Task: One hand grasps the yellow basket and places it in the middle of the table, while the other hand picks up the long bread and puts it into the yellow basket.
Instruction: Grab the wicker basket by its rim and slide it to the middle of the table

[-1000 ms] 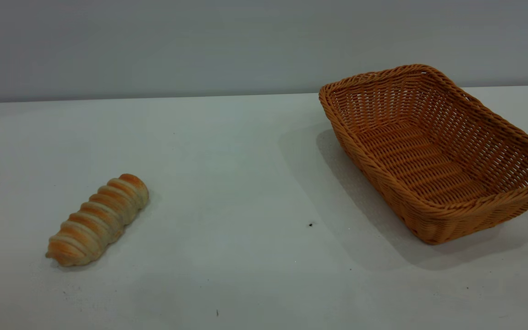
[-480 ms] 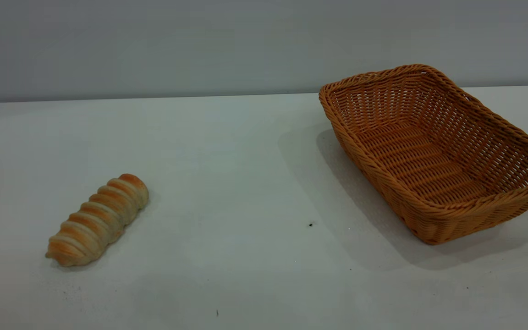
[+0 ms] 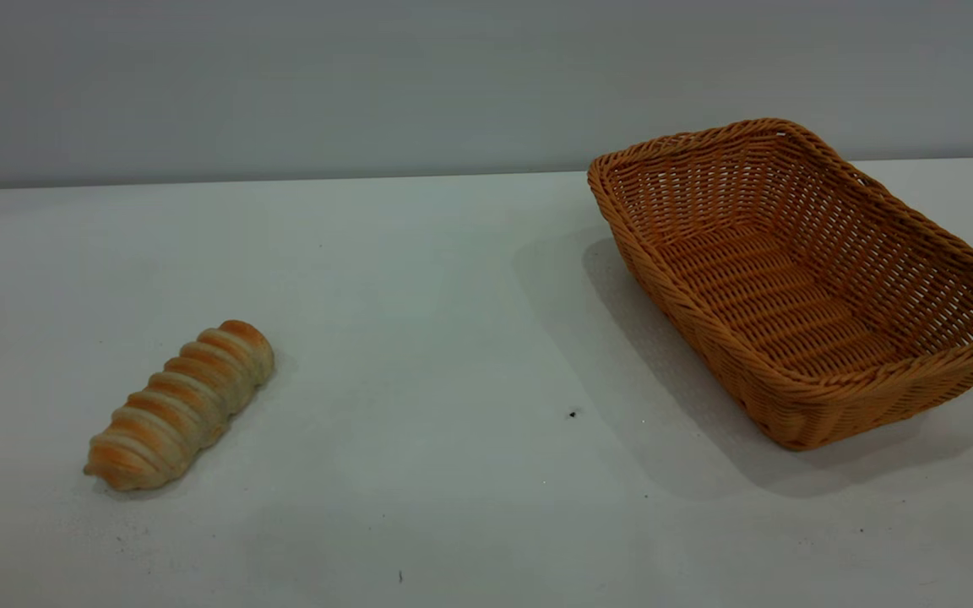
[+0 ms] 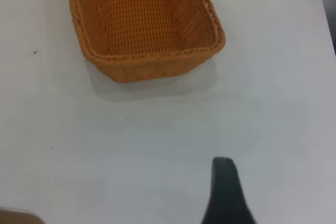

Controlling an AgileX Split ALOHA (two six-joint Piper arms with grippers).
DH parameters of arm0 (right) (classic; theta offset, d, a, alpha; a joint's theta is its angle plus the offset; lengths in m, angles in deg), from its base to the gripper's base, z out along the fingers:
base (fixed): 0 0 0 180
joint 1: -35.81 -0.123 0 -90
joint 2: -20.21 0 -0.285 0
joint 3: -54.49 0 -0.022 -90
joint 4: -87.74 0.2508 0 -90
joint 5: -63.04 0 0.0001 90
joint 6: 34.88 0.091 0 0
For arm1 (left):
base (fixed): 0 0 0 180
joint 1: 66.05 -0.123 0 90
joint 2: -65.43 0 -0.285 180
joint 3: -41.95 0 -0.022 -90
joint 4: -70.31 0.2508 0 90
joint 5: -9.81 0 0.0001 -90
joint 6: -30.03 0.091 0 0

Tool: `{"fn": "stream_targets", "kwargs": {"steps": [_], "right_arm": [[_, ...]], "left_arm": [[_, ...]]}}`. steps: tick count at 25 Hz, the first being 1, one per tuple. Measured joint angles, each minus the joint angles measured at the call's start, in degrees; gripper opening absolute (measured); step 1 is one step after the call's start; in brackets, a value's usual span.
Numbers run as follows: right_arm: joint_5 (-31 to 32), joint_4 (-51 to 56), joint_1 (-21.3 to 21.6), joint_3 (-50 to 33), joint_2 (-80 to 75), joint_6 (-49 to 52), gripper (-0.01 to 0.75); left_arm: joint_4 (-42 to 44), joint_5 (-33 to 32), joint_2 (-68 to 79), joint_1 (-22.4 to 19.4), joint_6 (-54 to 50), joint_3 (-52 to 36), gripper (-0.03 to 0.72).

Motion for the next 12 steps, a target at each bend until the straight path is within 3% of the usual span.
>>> {"fn": "stream_targets", "kwargs": {"steps": [7,12], "right_arm": [[0.0,-0.06,-5.94,0.0,0.0,0.82,0.557],[0.02,-0.87,-6.36,0.0,-0.66,7.67,0.557]], "left_arm": [[0.0,0.0,0.0,1.6,-0.36,0.0,0.575],[-0.31,0.0,0.0,3.01,-0.36,0.0,0.575]]}}
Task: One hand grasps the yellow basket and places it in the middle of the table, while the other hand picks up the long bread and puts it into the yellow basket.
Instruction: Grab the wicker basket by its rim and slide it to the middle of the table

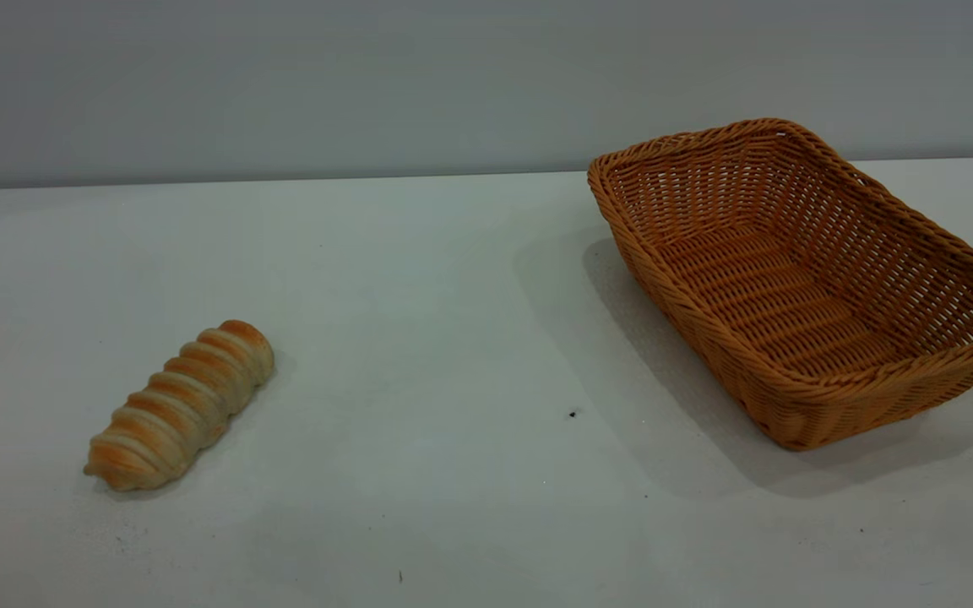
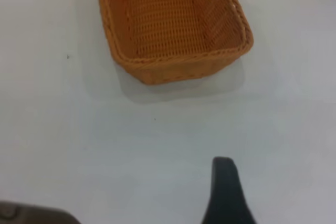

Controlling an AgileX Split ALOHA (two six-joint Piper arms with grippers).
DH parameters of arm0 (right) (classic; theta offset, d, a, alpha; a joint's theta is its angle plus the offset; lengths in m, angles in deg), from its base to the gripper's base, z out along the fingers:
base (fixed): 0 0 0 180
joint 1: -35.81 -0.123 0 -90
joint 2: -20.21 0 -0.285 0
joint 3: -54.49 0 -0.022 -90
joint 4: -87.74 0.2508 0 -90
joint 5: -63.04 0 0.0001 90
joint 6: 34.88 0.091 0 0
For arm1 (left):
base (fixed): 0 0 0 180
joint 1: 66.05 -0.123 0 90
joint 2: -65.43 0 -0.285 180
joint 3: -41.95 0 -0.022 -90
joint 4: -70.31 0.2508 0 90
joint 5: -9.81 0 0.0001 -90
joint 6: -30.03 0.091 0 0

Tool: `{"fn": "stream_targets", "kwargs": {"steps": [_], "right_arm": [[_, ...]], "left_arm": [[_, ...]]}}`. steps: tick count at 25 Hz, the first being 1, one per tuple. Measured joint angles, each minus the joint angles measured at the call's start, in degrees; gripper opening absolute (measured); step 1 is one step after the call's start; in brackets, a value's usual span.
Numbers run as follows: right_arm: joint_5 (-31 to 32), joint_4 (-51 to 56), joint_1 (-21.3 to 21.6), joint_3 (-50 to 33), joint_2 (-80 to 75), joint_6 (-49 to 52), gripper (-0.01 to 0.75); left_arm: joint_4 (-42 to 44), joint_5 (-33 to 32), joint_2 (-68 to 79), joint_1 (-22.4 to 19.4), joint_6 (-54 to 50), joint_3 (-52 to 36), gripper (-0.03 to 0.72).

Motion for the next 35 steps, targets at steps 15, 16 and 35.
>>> {"fn": "stream_targets", "kwargs": {"steps": [15,16,35], "right_arm": [[-17.49,1.03,0.0,5.37,-36.07,5.35,0.562],[-18.35,1.08,0.0,6.01,-38.37,5.4,0.564],[-32.9,1.94,0.0,15.1,-78.76,21.18,0.577]], "left_arm": [[-3.41,2.0,4.61,1.1,-5.16,0.41,0.575],[-3.41,3.65,6.42,1.1,-5.6,0.47,0.575],[-4.21,32.45,40.33,1.1,-6.41,0.47,0.575]]}}
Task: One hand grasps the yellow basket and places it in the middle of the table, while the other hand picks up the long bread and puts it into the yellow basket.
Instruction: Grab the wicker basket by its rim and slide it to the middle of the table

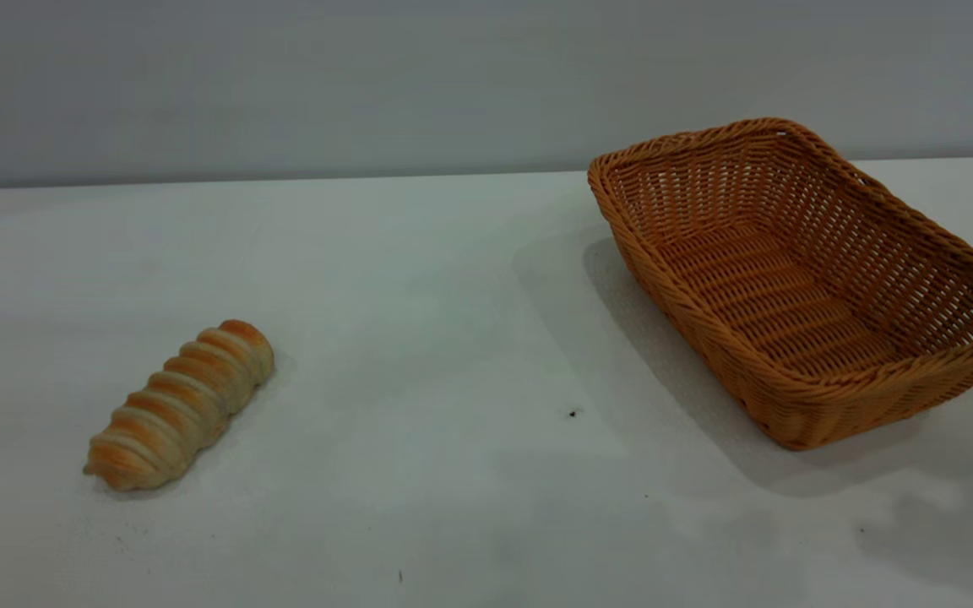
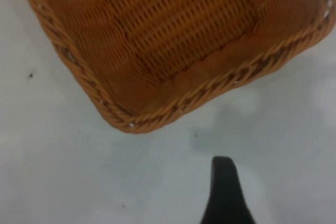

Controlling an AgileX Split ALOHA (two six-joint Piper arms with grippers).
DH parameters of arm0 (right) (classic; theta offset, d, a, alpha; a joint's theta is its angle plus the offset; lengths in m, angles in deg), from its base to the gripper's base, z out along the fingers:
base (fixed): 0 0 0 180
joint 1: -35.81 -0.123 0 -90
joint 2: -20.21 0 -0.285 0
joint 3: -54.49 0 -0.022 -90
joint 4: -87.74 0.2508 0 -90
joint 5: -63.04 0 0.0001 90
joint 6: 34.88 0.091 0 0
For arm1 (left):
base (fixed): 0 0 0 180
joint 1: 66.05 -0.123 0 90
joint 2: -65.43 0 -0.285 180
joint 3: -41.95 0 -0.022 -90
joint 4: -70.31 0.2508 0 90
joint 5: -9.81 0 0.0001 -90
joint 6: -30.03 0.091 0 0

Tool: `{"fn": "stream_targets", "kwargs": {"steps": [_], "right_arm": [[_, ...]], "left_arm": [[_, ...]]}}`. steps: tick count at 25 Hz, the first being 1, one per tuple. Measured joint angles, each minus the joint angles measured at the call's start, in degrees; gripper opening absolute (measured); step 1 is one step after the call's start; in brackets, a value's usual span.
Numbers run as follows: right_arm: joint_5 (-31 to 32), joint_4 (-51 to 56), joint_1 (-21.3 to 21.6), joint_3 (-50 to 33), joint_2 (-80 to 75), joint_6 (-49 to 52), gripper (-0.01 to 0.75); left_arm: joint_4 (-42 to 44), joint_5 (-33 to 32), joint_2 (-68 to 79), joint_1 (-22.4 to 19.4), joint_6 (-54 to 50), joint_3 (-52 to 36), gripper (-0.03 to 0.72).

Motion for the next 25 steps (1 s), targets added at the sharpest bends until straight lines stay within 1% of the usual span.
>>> {"fn": "stream_targets", "kwargs": {"steps": [4,10,15,25], "right_arm": [[-1.79,0.52,0.06,0.0,-5.59,3.48,0.577],[-4.94,2.43,0.06,0.0,-11.07,8.92,0.577],[-8.56,8.79,0.06,0.11,-13.77,9.55,0.577],[-11.75,13.5,0.06,0.21,-18.62,9.61,0.577]], "left_arm": [[0.0,2.91,2.56,0.0,0.0,0.0,0.575],[0.0,3.73,2.76,0.0,0.0,0.0,0.575],[0.0,4.04,2.76,0.0,0.0,0.0,0.575],[0.0,4.09,2.76,0.0,0.06,0.06,0.575]]}}
